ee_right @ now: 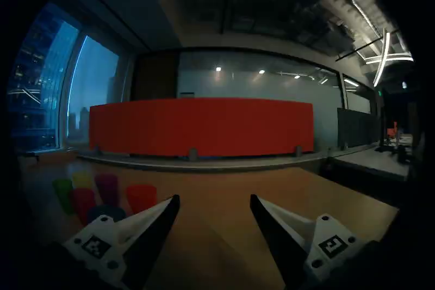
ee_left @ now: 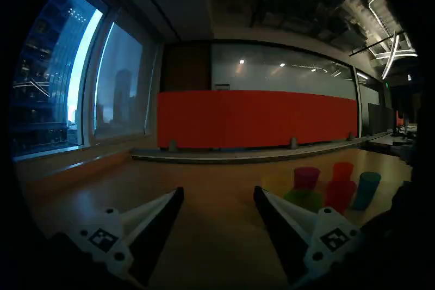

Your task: Pour water

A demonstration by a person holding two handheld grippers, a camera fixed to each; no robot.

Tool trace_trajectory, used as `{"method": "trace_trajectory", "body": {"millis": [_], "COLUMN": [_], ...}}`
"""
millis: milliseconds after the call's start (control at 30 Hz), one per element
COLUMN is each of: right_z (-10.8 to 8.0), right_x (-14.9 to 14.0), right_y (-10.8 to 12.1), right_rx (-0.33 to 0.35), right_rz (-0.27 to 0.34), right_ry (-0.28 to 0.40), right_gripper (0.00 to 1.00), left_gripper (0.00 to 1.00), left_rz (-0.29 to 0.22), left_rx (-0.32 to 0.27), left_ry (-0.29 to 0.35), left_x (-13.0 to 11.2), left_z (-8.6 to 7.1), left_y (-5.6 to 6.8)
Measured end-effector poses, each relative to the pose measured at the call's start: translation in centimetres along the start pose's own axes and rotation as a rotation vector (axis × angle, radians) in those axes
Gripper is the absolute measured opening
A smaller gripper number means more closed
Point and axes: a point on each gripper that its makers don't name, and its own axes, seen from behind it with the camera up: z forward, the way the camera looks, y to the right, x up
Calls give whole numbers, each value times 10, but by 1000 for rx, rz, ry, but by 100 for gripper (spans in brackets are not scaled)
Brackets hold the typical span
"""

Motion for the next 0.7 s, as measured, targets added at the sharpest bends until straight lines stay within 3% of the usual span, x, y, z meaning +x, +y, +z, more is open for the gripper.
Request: {"method": "trace_trajectory", "body": {"millis": [500, 700], "right_z": [3, 6], "right_x": [0, 22], "right_y": [-2, -6], "right_rx": [9, 35], "right_rz": [-6, -14], "right_ry": [-9, -1], "right_gripper": [100, 100], "left_gripper": [96, 95], "left_rz": [4, -7], "left_rx": [-12, -11], "left_ry": [-13, -10], "left_x": [1, 16], "left_z": [1, 1], "left_y": [4, 0]}}
